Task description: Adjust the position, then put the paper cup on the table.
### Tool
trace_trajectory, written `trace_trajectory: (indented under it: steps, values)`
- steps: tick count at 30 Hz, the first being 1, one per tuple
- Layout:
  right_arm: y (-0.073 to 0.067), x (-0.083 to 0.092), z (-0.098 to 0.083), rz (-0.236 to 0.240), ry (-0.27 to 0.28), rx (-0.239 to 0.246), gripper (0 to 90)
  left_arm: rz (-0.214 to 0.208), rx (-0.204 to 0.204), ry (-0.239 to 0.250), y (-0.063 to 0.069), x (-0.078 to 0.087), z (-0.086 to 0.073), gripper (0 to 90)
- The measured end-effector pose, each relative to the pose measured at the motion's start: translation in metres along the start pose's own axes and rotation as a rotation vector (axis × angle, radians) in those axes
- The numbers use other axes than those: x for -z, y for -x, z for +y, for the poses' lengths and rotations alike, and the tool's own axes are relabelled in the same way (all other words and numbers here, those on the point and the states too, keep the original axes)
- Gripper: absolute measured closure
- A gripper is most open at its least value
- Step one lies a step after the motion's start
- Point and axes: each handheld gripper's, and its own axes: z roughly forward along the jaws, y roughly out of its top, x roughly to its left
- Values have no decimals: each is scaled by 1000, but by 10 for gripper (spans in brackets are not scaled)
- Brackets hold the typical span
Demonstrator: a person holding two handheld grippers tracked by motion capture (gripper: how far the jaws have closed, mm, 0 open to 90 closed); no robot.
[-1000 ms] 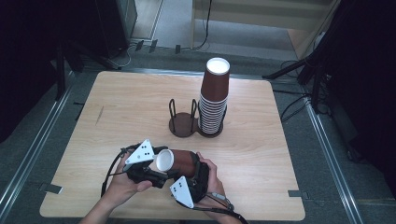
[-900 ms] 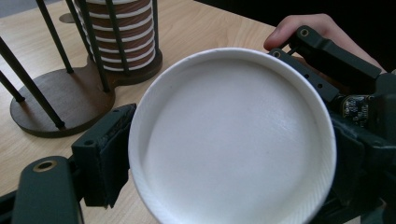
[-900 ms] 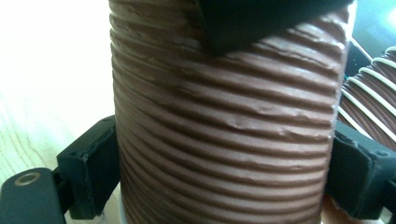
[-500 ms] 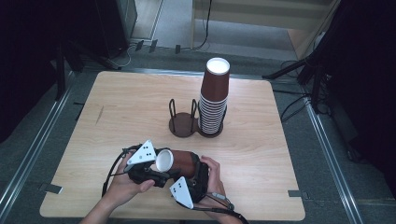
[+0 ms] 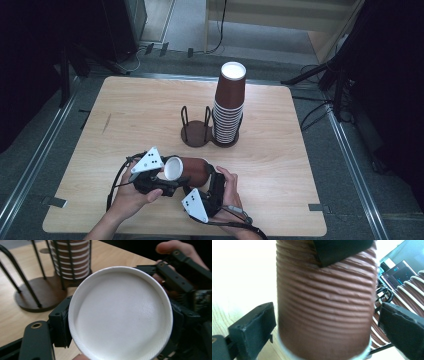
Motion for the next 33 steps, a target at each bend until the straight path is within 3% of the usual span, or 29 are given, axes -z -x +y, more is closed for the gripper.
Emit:
trace_trajectory:
  steps: [5, 15, 20, 26, 33]
  values:
    - [4, 2, 3, -11, 9, -11, 0, 35, 3, 48, -2, 3, 0, 228]
    - [10, 7, 9, -32, 36, -46, 0, 62, 58, 117, -11, 8, -2, 228]
    - [13, 9, 12, -33, 48, -71, 0, 112, 71, 157, -14, 11, -3, 228]
    - [18, 10, 13, -40, 47, -128, 0, 149, 97, 233, -20, 16, -4, 226]
    - [27, 8, 12, -86, 14, -207, 0, 173, 100, 259, -19, 17, -4, 226]
